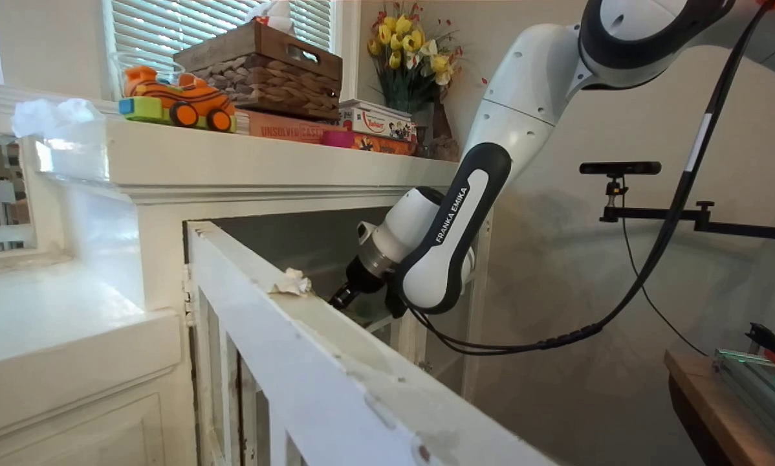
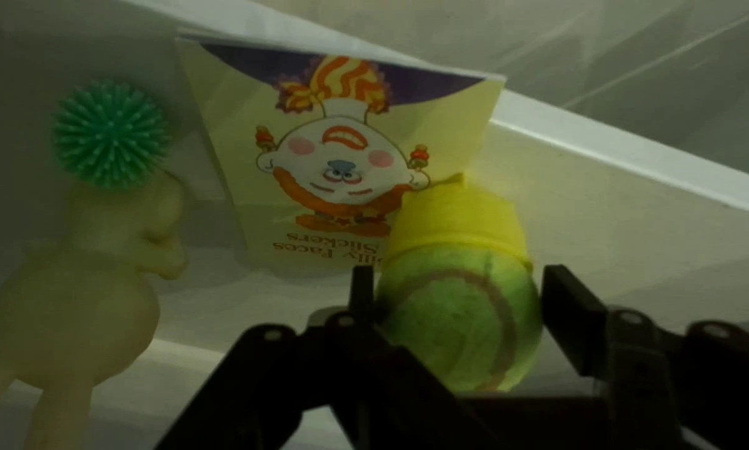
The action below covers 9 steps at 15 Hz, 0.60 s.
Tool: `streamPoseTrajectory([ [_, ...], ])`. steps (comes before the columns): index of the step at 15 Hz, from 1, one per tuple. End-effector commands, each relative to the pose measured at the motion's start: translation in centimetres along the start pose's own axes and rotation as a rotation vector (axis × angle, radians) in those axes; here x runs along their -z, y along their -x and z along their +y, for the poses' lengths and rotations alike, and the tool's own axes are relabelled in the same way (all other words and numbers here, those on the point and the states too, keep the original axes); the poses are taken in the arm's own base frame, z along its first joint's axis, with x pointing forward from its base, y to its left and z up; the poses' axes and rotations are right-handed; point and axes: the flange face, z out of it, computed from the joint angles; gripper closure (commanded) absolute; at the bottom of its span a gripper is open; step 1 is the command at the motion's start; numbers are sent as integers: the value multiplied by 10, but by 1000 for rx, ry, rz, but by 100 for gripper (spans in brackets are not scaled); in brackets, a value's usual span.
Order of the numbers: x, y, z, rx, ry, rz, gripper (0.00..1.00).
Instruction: Put the tennis ball on the countertop.
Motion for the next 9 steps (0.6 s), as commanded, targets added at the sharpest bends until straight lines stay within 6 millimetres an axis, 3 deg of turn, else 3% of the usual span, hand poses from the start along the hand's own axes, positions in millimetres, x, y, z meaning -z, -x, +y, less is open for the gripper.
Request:
streamPoseTrajectory([
  [1, -9, -5, -2, -8, 9, -4, 60],
  [9, -2, -14, 0, 1, 9, 8, 63],
])
